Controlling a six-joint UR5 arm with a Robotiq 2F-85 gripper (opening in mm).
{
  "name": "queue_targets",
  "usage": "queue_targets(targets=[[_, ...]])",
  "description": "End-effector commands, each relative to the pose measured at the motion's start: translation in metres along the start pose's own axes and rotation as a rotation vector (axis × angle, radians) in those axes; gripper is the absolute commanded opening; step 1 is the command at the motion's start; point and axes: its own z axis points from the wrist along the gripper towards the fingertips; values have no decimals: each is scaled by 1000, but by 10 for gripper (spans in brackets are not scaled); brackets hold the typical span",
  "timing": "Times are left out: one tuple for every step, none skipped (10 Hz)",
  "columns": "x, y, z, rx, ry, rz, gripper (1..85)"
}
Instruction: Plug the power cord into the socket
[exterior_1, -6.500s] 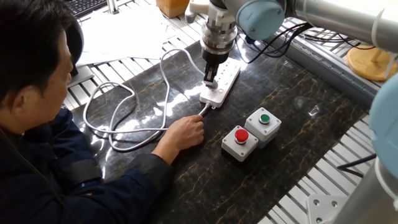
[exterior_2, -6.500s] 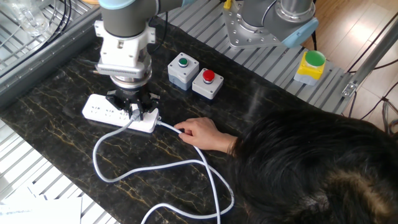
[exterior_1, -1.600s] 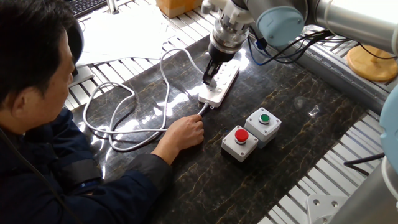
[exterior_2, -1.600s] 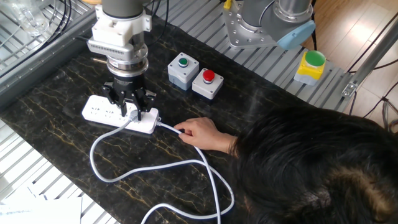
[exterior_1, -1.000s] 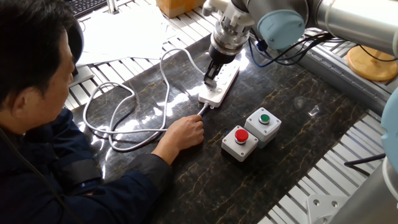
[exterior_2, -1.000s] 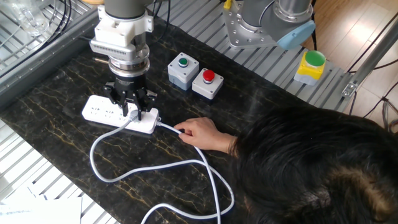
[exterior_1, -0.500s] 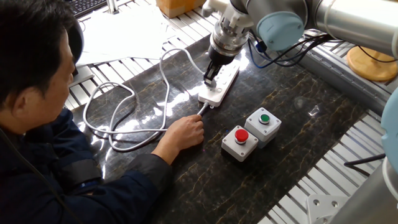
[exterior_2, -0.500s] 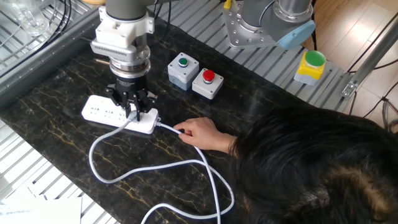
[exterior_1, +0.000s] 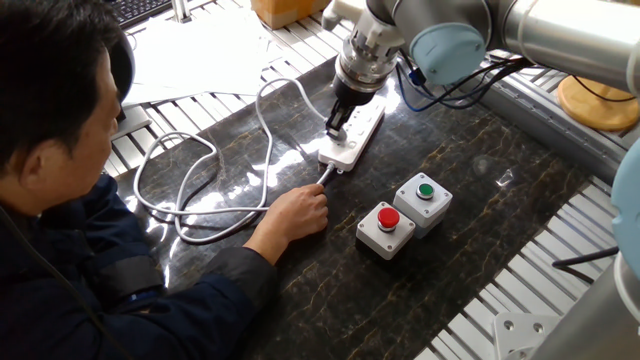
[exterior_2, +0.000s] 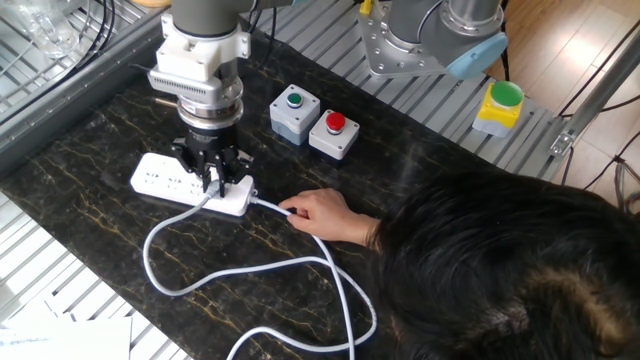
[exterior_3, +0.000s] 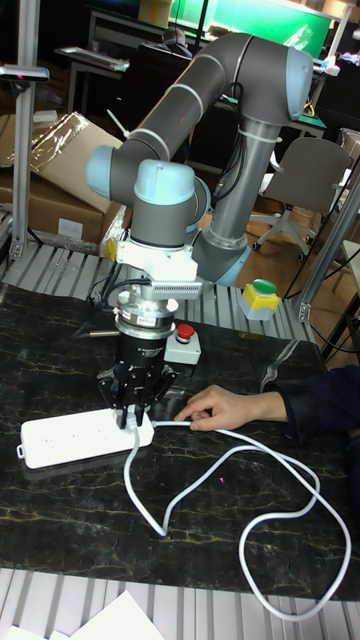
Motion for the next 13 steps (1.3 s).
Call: queue_targets(targets=[[-7,2,6,-21,-9,-4,17],[-9,1,10,-30,-13,-13,17],[-11,0,17,-33,-32,-21,17],[-8,4,20,-48,-37,-25,17],[-6,3,17,-48,-27,-34,17],[-1,1,12,-53,-10,-44,17],[-2,-11,1,-35,-13,-118,400],[5,-14,-16,-49,3,-142,607],[9,-19,-30,-34,9,-177,633],[9,-20,-40,-20,12,-191,643],[7,-21,-45,-7,20,-194,653],[6,-22,-53,10,52,-165,643],[4,-16,-62,11,74,-122,523]])
